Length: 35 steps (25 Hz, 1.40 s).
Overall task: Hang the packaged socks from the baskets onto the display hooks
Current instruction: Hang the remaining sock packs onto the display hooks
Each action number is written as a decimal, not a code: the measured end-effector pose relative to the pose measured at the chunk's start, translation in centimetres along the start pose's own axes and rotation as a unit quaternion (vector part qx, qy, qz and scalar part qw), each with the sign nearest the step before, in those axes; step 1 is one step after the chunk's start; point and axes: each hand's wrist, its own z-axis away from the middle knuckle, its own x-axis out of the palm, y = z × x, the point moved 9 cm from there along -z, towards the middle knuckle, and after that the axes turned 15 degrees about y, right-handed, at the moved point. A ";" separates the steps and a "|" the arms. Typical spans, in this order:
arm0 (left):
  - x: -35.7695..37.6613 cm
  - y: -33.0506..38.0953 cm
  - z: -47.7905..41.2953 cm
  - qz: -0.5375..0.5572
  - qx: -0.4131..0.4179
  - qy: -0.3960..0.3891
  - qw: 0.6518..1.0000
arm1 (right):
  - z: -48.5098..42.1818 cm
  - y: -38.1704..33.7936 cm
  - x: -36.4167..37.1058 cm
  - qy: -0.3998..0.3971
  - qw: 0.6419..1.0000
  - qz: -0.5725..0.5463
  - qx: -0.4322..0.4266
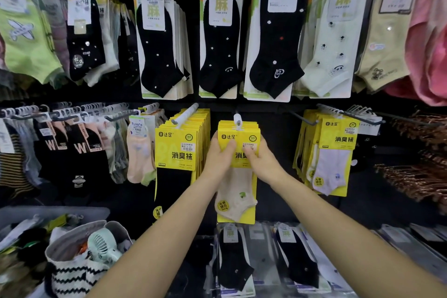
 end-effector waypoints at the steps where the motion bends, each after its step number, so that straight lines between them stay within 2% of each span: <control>1: 0.1 0.0 -0.1 0.000 0.004 0.000 1.000 | -0.1 -0.1 0.1 -0.001 1.000 -0.008 -0.001; 5: -0.5 -0.3 0.7 -0.016 0.020 0.004 1.000 | 0.4 0.4 0.2 -0.007 1.000 -0.005 -0.008; 8: -1.6 -3.3 4.1 -0.046 0.004 -0.005 0.999 | 3.5 3.7 0.4 -0.029 0.999 0.026 0.007; 12: -4.5 -10.1 12.1 -0.120 -0.055 -0.031 0.991 | 12.5 12.1 -1.5 -0.036 0.987 0.033 0.156; 15: -6.6 -17.5 19.1 -0.197 -0.175 -0.064 0.963 | 21.7 18.5 -2.9 -0.092 0.964 0.090 0.234; 18: -6.9 -21.6 25.0 -0.177 -0.195 -0.068 0.962 | 28.6 22.7 -4.0 -0.141 0.948 0.178 0.224; 21: -6.4 -26.4 30.7 -0.194 -0.220 -0.089 0.952 | 33.7 26.6 -4.7 -0.194 0.924 0.216 0.247; 27: -7.8 -34.9 39.3 -0.292 -0.300 -0.127 0.899 | 39.1 31.8 -9.8 -0.209 0.887 0.316 0.263; 30: -8.7 -37.2 41.5 -0.380 -0.325 -0.137 0.855 | 40.2 31.9 -9.8 -0.218 0.890 0.321 0.240; 32: -8.6 -38.2 43.2 -0.372 -0.375 -0.156 0.835 | 40.8 31.7 -9.4 -0.221 0.894 0.317 0.227; 35: -7.7 -38.4 43.9 -0.340 -0.382 -0.151 0.846 | 41.0 31.5 -9.3 -0.210 0.899 0.322 0.213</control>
